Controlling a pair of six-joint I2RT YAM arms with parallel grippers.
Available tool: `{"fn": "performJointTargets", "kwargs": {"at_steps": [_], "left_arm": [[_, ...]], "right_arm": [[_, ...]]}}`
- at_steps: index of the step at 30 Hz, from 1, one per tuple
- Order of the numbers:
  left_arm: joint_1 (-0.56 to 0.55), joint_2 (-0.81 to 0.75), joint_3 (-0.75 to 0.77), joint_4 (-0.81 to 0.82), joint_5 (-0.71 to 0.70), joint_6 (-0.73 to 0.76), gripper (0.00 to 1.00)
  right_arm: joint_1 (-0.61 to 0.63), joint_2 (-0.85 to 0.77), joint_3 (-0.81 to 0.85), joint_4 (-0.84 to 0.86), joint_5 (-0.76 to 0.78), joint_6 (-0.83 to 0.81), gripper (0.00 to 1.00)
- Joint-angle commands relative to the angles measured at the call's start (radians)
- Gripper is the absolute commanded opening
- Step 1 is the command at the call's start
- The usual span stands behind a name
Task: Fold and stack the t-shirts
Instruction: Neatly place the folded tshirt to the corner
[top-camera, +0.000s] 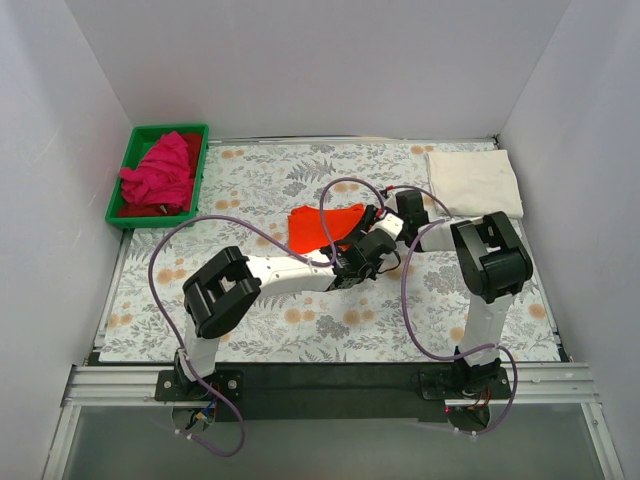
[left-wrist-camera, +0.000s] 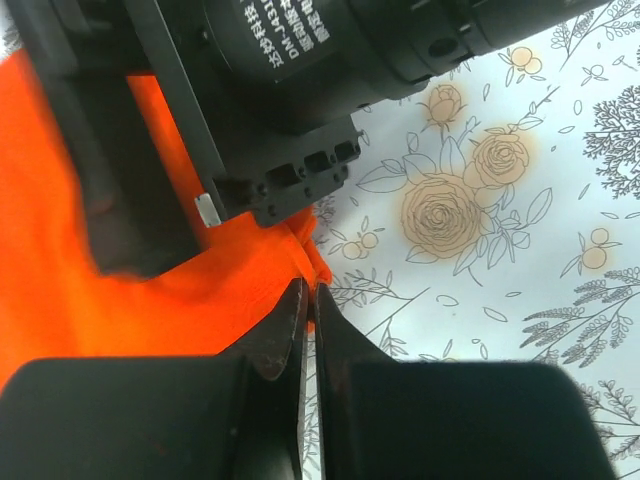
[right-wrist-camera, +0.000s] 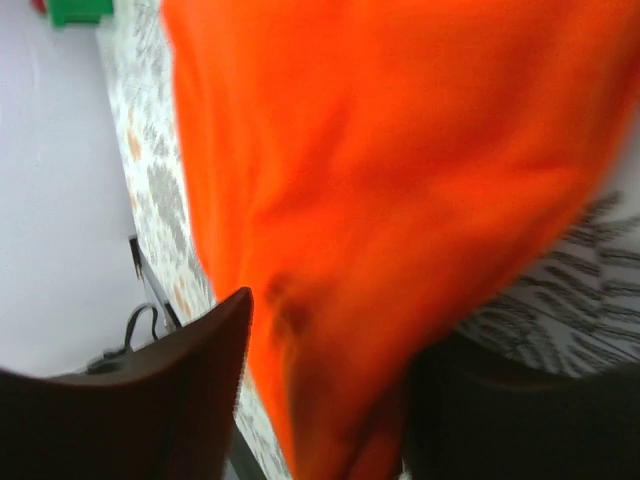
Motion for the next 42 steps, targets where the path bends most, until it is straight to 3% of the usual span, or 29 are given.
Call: {"fn": "performJointTargets", "kwargs": {"at_steps": [1,7,10,14,19,23,26,30,32,42], "left_arm": [[0.000,-0.007,0.044,0.037,0.037,-0.061,0.04],[0.014,-0.051,0.035,0.031,0.089,-0.116,0.37],[0.043,-0.108,0.014,0.016,0.125,-0.160,0.59],[0.161,-0.206,-0.065,0.025,0.204,-0.213,0.78],[0.394,-0.333,-0.158,-0.013,0.378,-0.282,0.80],[0.697,-0.353,-0.139,-0.189,0.589,-0.303,0.79],[0.868,-0.401,-0.174,-0.205,0.687,-0.314,0.79],[0.965,-0.473,-0.339,-0.107,0.640,-0.346,0.90],[0.985,-0.450,-0.340,-0.134,0.600,-0.351,0.95],[0.990,-0.395,-0.284,-0.197,0.570,-0.315,0.96]], "right_arm": [[0.006,0.041,0.005,-0.059,0.045,-0.077,0.49],[0.000,0.024,0.058,-0.187,0.113,-0.253,0.14],[-0.017,0.023,0.121,-0.307,0.173,-0.376,0.03],[-0.047,0.026,0.247,-0.482,0.297,-0.555,0.01],[-0.058,0.047,0.439,-0.667,0.535,-0.764,0.01],[-0.064,0.073,0.577,-0.782,0.751,-0.940,0.01],[-0.081,0.101,0.673,-0.815,0.850,-0.999,0.01],[-0.104,0.164,0.801,-0.865,0.934,-1.077,0.01],[-0.118,0.184,0.877,-0.879,0.977,-1.096,0.01],[-0.190,0.265,1.132,-0.941,1.022,-1.126,0.01]]}}
